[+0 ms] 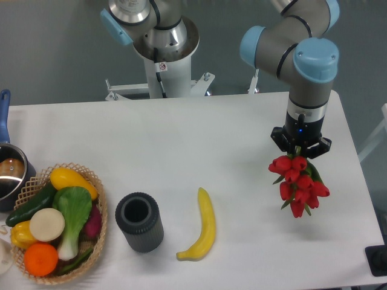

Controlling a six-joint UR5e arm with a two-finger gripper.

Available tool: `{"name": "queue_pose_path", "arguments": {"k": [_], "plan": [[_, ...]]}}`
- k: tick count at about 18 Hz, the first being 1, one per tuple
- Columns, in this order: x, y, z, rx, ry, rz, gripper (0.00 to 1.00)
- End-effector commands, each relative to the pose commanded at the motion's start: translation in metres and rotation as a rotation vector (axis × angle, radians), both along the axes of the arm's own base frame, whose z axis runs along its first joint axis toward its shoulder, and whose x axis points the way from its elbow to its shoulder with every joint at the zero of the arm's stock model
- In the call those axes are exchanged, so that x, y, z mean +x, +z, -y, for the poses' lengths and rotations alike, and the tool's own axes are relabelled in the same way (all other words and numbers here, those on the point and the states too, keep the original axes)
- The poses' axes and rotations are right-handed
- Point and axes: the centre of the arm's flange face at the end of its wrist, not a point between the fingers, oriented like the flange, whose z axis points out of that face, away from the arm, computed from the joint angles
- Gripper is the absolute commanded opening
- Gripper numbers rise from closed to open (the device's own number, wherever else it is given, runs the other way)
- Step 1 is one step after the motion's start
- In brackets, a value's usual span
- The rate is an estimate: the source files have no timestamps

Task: Place the flowers on the table
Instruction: 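Lower the gripper holding the red tulips toward the table, then lay the red tulips on the table and open the gripper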

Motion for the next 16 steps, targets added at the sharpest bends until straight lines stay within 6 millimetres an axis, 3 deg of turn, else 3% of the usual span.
{"name": "queue_pose_path", "arguments": {"k": [6, 12, 16], "plan": [[0.000, -0.003, -0.001, -0.001, -0.003, 0.005, 0.07], [0.002, -0.046, -0.013, -0.028, -0.018, 0.070, 0.12], [0.004, -0.057, -0.023, -0.027, -0.035, 0.065, 0.22]]}}
